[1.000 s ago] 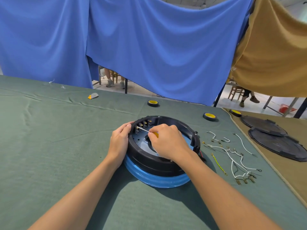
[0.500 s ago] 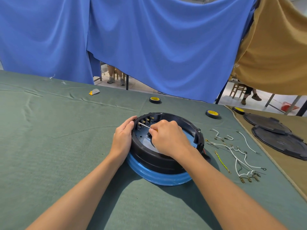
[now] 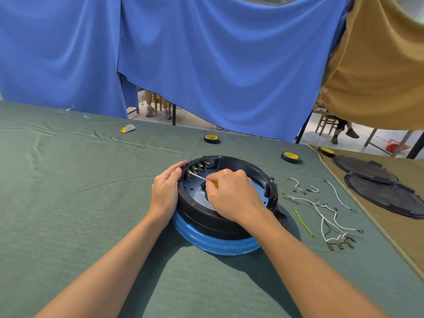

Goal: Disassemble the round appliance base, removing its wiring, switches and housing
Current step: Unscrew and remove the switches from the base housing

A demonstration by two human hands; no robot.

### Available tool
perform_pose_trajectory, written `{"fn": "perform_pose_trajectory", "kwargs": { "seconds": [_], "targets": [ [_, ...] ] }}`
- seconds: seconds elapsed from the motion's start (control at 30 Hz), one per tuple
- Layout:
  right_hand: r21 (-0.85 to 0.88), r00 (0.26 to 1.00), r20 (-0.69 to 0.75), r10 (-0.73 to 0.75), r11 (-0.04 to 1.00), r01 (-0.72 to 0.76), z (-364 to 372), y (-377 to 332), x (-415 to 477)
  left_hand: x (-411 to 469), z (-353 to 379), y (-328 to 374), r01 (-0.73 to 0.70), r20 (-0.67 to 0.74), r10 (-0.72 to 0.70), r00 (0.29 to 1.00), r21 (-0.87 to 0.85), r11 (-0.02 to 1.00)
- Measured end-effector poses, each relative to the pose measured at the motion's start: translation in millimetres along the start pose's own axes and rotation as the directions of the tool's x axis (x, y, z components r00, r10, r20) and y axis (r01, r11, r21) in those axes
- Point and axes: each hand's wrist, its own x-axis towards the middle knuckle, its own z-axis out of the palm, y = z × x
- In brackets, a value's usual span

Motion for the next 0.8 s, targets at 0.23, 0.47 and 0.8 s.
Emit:
{"fn": "perform_pose_trajectory", "kwargs": {
  "seconds": [0.23, 0.47, 0.8],
  "targets": [
    [-0.015, 0.999, 0.051, -0.010, 1.000, 0.011, 0.6, -4.5, 4.9, 0.9, -2.0, -2.4, 0.009, 0.026, -0.009, 1.000, -0.004, 1.000],
    [-0.025, 0.996, 0.085, -0.033, 0.999, 0.035, 1.5, -2.9, 6.7, 0.6, -3.1, -3.2, 0.015, 0.049, -0.016, 0.999, 0.013, 1.000],
    [0.068, 0.988, 0.154, 0.007, 0.998, -0.018, 1.3, 0.6, 11.0, -1.1, -0.5, -1.1, 0.022, 0.047, -0.020, 0.999, -0.026, 0.999]
  ]
}}
